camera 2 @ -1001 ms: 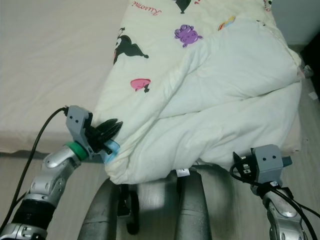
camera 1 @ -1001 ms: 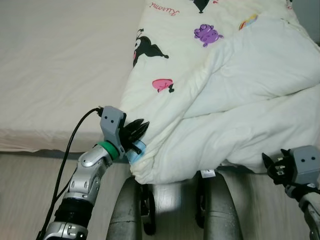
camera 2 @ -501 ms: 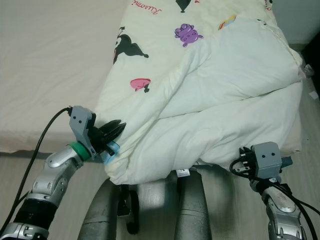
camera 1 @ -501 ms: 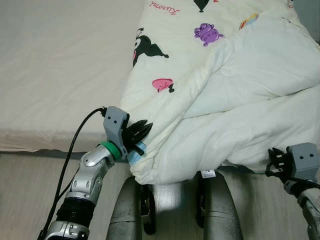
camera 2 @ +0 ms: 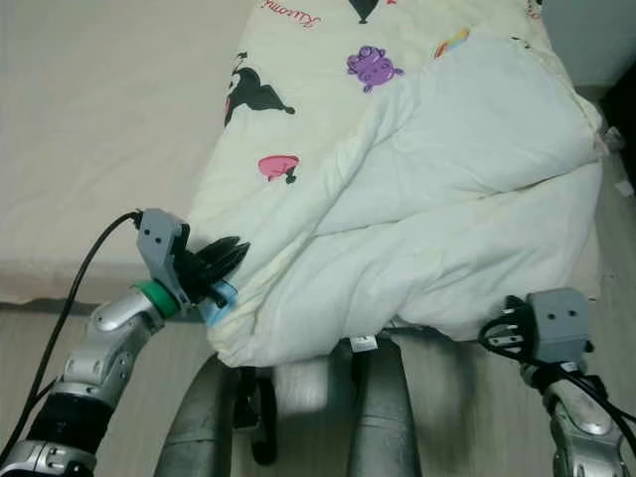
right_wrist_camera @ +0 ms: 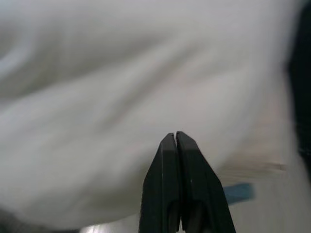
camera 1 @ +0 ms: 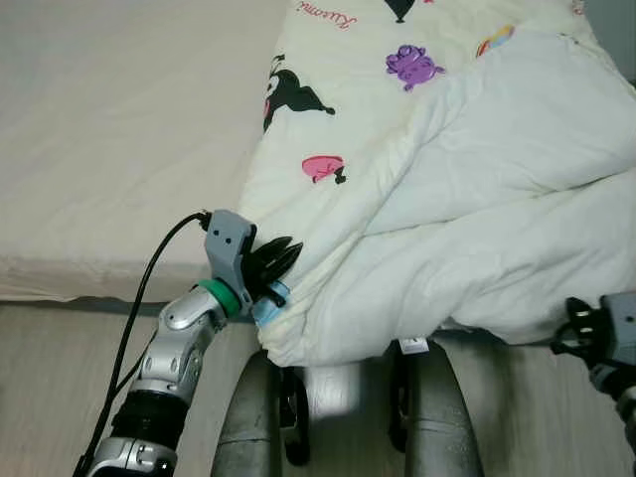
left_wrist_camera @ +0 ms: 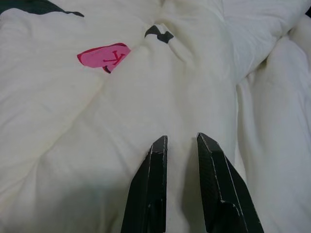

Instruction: Clean up the room

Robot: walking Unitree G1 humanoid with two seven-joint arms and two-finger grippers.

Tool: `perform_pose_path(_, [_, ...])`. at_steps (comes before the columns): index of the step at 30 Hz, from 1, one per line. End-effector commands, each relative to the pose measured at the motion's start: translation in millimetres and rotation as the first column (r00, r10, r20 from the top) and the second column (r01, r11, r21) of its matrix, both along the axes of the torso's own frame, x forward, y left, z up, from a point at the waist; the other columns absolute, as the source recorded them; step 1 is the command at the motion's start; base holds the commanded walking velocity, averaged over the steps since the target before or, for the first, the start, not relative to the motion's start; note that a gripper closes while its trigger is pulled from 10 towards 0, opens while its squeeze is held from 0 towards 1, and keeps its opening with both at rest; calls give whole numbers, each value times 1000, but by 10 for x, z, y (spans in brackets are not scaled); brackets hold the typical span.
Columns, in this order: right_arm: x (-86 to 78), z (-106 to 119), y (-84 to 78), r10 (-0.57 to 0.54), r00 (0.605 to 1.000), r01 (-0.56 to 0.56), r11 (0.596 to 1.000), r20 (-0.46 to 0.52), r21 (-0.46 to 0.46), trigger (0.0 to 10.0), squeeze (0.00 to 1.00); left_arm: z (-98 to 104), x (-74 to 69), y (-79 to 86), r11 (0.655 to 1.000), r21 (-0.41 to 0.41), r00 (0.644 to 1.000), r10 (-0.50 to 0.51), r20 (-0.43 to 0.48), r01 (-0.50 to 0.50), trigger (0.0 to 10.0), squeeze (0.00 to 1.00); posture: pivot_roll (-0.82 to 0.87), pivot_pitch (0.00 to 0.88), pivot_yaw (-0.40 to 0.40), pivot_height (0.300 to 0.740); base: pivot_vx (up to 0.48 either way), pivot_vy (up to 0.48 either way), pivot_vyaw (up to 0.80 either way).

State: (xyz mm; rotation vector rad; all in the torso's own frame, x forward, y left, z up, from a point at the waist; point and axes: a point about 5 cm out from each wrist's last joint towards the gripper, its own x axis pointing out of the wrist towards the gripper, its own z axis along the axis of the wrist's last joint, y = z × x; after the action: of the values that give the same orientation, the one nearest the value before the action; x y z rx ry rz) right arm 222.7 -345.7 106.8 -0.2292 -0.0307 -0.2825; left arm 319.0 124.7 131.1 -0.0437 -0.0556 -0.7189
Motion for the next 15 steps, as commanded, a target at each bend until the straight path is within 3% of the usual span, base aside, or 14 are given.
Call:
perform_pose_path(1, [-164,0,-143,-174,982,167,981,71,95,0,0,-114,-40,41,1000,6,999,9,-39,-9,10000,0,-135,289,168,628,0,0,0])
perform_pose_path(2, [-164,0,-143,-174,982,167,981,71,95,0,0,-114,-40,41,1000,6,999,9,-39,-9,10000,0,-135,289,168,628,0,0,0])
perform_pose_path(3, [-243,-15,-179,-257,960,237,957,108,169,0,0,-114,-43,35,1000,3,999,8,-38,-8,10000,0,-135,290,167,628,0,0,0])
perform_pose_path(5, [-243,-15,-179,-257,960,237,957,108,169,0,0,-114,-43,35,1000,3,999,8,-38,-8,10000,0,-135,290,167,628,0,0,0])
perform_pose_path(6, [-319,-68,-168,-307,943,270,930,126,251,1804,118,-114,-48,25,1000,0,999,6,-38,-6,10000,0,-133,291,170,628,0,0,0])
perform_pose_path(7, [-319,-68,-168,-307,943,270,930,126,251,1804,118,-114,-48,25,1000,0,999,6,-38,-6,10000,0,-133,291,170,628,0,0,0])
perform_pose_path(8, [-386,-179,-61,-287,948,226,911,135,344,10000,1000,-116,-56,11,1000,-4,999,1,-40,-1,10000,0,-133,291,172,628,0,0,0])
perform_pose_path(10, [-386,-179,-61,-287,948,226,911,135,344,10000,1000,-116,-56,11,1000,-4,999,1,-40,-1,10000,0,-133,291,172,628,0,0,0])
perform_pose_path(11, [-422,-289,79,-227,965,150,889,133,434,10000,1000,-117,-62,-3,1000,-5,999,-7,-42,6,10000,0,-129,294,185,628,0,0,0])
perform_pose_path(13, [-422,-289,79,-227,965,150,889,133,434,10000,1000,-117,-62,-3,1000,-5,999,-7,-42,6,10000,0,-129,294,185,628,0,0,0])
perform_pose_path(14, [-429,-391,223,-142,982,63,867,123,495,10000,1000,-117,-63,-13,1000,-5,999,-13,-43,13,10000,0,-129,294,189,628,0,0,0])
perform_pose_path(15, [-429,-391,223,-142,982,63,867,123,495,10000,1000,-117,-63,-13,1000,-5,999,-13,-43,13,10000,0,-129,294,189,628,0,0,0])
